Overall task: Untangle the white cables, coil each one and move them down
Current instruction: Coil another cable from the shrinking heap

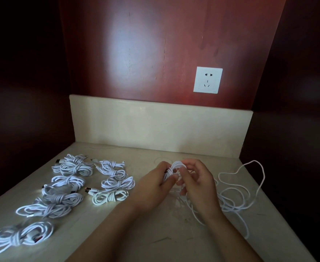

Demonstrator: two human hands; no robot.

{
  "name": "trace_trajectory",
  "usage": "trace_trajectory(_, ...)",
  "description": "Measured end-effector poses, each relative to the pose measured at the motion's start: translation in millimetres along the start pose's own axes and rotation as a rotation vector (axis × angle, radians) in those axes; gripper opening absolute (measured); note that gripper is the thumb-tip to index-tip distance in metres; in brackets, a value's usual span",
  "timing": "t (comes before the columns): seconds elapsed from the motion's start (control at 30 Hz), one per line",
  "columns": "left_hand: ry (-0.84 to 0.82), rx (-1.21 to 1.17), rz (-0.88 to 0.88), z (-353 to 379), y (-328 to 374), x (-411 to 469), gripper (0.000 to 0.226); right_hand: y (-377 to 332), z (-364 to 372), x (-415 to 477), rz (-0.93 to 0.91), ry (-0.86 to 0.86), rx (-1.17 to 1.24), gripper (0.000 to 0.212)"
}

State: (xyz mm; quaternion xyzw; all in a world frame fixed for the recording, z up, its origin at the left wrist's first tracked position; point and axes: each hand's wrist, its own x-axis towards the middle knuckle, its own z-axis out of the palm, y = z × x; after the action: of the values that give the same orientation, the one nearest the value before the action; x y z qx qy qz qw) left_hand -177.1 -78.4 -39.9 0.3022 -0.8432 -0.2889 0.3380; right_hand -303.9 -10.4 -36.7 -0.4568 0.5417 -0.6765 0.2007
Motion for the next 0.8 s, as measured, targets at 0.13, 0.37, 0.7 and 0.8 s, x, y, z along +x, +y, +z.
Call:
trace_trajectory(0.13, 0.048, -0.135, -0.056, -0.4, 2.0, 5.2, 0.022, -10.1, 0.1, -1.2, 0.101, 0.002, 0.141, 0.023)
trace_trajectory(0.37, 0.008, -0.443, -0.115, -2.9, 9.1, 7.3, 0.019, -14.4, -4.8, 1.6, 0.088, -0.049, 0.117, 0.019)
trace_trajectory(0.7, -0.102, -0.643, -0.193, -14.0, 22.8, 4.8, 0.021, -10.2, -10.1, 6.9, 0.008, -0.026, -0.033, 0.012)
trace_trajectory(0.8, -0.184, -0.675, -0.174, -18.4, 24.6, 4.3, 0.015, -12.5, -13.3, 11.1, -0.002, 0.008, -0.062, 0.012)
